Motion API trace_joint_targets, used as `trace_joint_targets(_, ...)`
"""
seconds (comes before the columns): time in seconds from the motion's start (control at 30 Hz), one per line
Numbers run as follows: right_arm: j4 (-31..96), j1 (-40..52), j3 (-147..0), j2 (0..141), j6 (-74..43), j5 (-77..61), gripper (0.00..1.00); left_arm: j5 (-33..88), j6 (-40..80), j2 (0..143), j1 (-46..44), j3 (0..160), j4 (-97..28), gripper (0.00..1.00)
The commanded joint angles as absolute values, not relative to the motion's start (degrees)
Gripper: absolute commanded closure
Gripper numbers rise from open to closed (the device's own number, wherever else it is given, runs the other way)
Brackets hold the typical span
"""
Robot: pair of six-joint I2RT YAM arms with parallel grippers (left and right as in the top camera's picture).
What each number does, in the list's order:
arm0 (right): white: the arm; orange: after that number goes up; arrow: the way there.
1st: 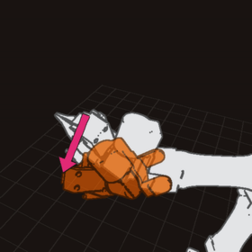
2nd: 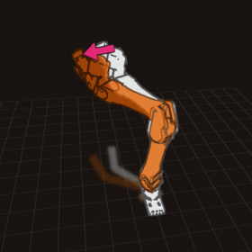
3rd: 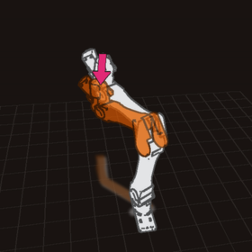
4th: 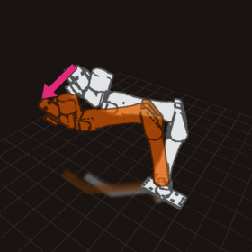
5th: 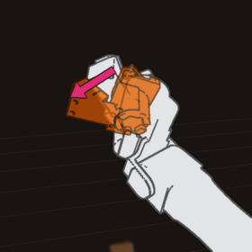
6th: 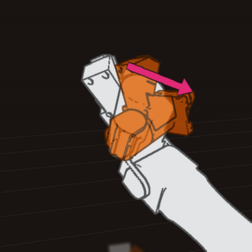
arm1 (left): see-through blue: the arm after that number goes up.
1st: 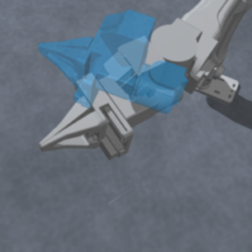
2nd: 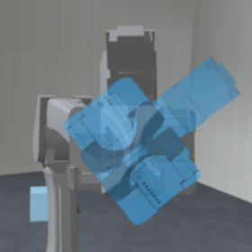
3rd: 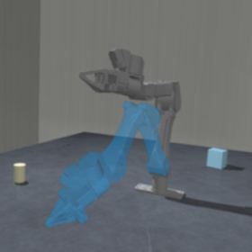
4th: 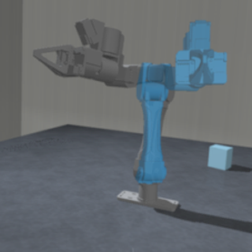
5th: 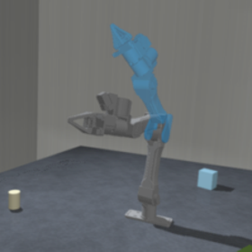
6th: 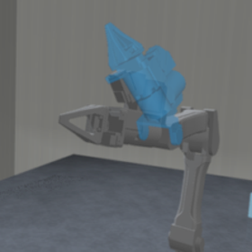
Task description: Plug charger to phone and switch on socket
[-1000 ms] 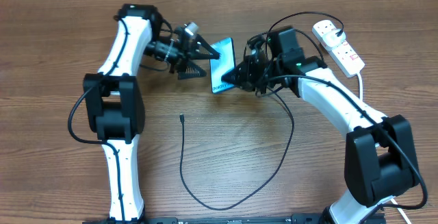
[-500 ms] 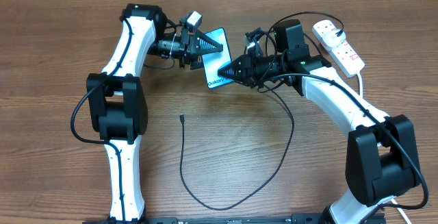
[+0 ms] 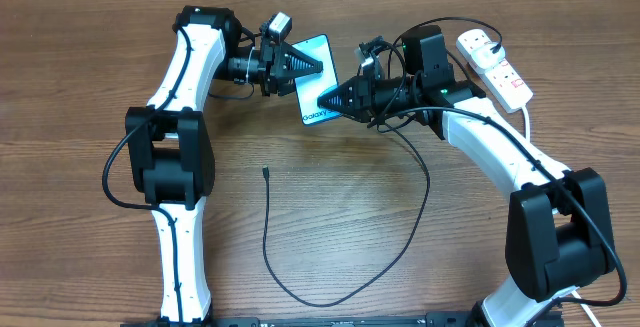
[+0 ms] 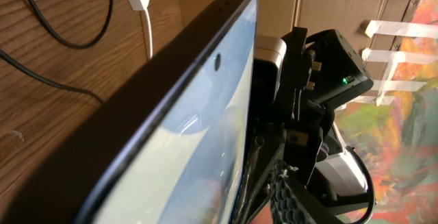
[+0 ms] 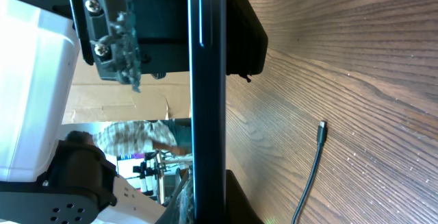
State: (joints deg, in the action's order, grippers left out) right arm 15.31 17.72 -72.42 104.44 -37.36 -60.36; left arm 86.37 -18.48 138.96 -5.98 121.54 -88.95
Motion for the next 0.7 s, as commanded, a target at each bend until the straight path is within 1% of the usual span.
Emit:
trace_joint_targets(0.0,15.42,18.41,-73.12,104.22,-38.48,-60.05,0.96,90.56,-20.78,138.85,-6.13,122.76,-88.51,0.62)
trace_joint_targets(0.1,15.42,18.41,-73.12,104.22,-39.27,-60.07,0.96,90.54,-20.80,138.85,-6.13,122.76,-87.96,0.58)
trace_joint_targets(0.2,15.46,18.41,-73.12,104.22,-39.51,-60.10,0.96,90.54,-20.80,138.85,-6.13,122.76,-87.92,0.58)
trace_joint_targets(0.4,14.59,19.40,-73.12,104.22,-43.53,-60.01,0.96,90.54,-20.78,138.85,-6.13,122.74,-87.81,0.59)
trace_joint_targets(0.5,14.24,19.92,-73.12,104.22,-44.36,-58.39,0.96,90.52,-20.78,138.85,-6.26,122.74,-87.83,0.61)
trace_joint_targets(0.6,14.24,20.32,-73.12,104.22,-45.63,-56.34,0.96,90.56,-20.75,138.85,-6.44,122.74,-87.83,0.68)
trace_joint_targets(0.67,14.15,20.60,-73.12,104.22,-46.57,-56.10,0.96,90.54,-20.75,138.85,-6.44,122.74,-87.83,0.69)
